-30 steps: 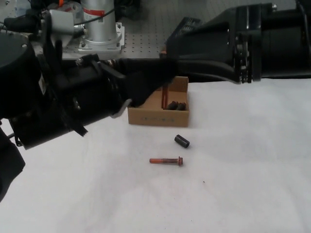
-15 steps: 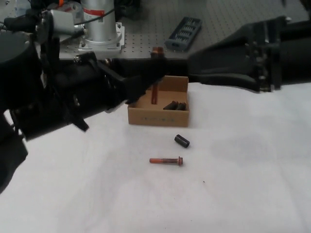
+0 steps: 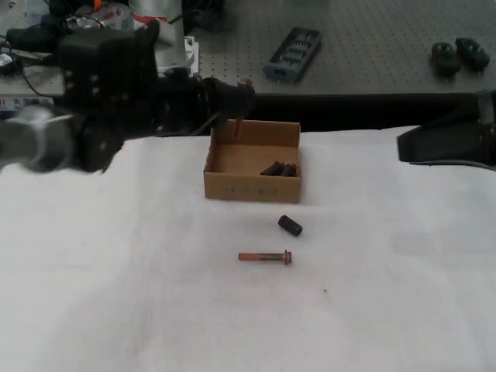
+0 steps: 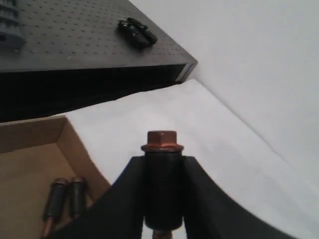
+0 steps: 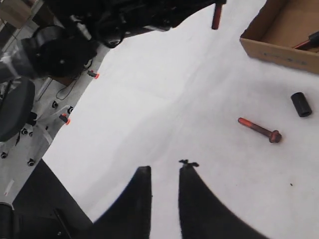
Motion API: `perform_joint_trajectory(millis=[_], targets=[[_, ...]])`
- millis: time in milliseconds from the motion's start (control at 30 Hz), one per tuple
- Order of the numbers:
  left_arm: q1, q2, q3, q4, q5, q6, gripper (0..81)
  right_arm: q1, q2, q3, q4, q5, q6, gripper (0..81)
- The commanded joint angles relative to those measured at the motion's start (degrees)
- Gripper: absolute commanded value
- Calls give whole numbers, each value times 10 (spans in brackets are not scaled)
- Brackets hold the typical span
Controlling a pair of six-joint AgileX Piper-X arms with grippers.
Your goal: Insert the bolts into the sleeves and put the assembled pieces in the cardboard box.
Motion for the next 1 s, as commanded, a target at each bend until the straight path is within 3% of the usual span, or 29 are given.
perform_joint_trajectory(millis=[0, 367, 633, 967], targets=[[4, 39, -63, 21, 8, 9, 6, -4, -7, -3, 4, 5, -22, 32], [9, 237, -291, 127, -30, 25, 12, -4, -7, -3, 4, 7, -38, 29], [9, 249, -303, 128, -34, 22, 381, -4, -7, -3, 4, 37, -38, 29], [9, 230, -309, 141, -26, 16, 302, -4, -7, -3, 4, 38, -38, 29]])
